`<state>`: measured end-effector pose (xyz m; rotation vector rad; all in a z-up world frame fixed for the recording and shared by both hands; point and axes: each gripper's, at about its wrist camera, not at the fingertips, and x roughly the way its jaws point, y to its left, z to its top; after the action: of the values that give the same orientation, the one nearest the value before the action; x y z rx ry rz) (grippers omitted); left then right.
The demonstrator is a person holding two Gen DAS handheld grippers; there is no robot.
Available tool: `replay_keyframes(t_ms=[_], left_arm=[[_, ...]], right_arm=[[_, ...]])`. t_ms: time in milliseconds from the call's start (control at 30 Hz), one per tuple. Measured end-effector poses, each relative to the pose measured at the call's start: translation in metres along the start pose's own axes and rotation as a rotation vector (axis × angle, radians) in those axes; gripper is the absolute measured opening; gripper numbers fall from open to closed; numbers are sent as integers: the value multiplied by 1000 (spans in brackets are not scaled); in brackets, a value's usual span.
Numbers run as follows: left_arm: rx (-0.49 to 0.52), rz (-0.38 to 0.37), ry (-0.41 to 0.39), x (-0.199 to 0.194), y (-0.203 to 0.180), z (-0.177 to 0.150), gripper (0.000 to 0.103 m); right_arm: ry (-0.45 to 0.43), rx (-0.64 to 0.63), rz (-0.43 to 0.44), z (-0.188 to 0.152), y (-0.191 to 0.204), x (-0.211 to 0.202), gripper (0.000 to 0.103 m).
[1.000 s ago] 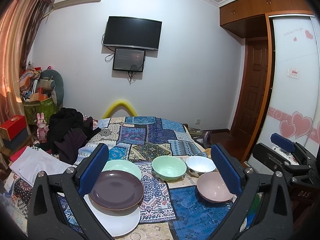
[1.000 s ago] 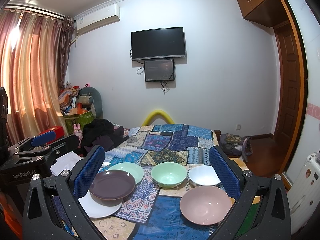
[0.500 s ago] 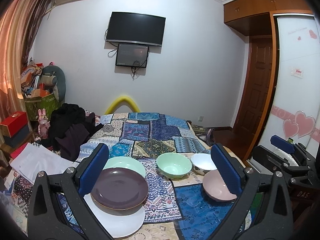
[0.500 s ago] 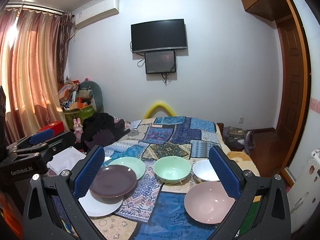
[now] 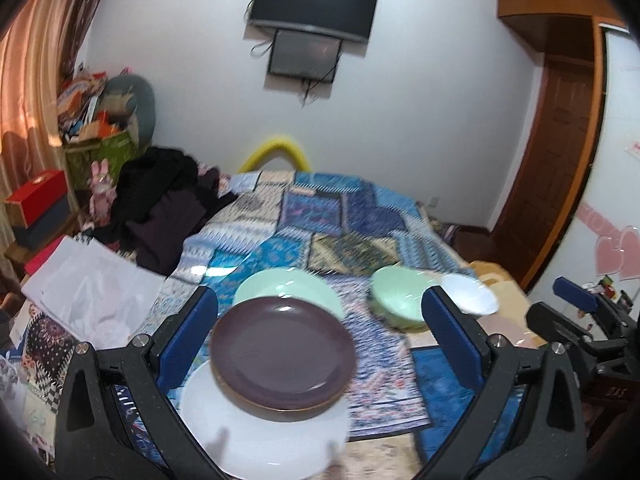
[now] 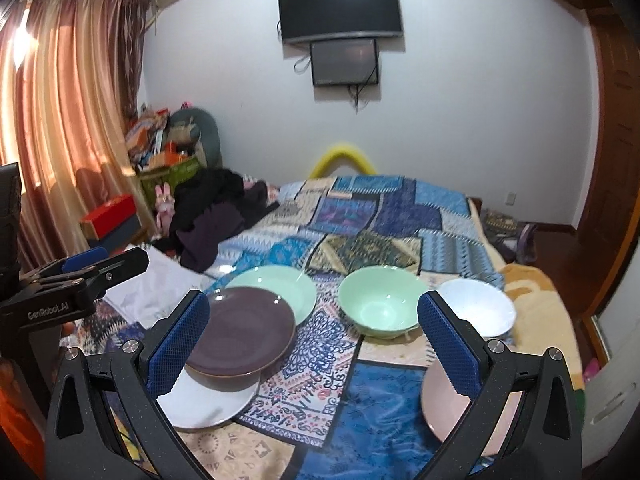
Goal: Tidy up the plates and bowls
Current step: 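Grasp the dark purple plate rim with the left gripper and lift it, then carry the dark purple plate with the left gripper toward the pink bowl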
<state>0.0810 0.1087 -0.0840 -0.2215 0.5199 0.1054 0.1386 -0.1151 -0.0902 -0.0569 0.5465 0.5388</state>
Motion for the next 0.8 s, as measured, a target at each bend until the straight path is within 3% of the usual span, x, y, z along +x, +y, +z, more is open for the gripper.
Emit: replay_keyframes(t_ms=[167,233,367,500,633,800], left_arm=[[-49,-6,92,38,36,-8,103],[-48,34,124,52,48,-10,103],[-4,116,196,80,67,-16,103],[-35,93,271,109,90,-26,103],[3,93,314,130,98,-32,102],[32,61,376,150,105,-39,84]], right_arm=[[67,-16,14,-6,5,32,103],[95,-10,27,-8,6,44,102],[171,-7,45,-15,7,72,94],[247,-10,56,-22,8,99,86],[314,-11,67,-32,10,120,79],[394,-14,83,-44,15,144,65]])
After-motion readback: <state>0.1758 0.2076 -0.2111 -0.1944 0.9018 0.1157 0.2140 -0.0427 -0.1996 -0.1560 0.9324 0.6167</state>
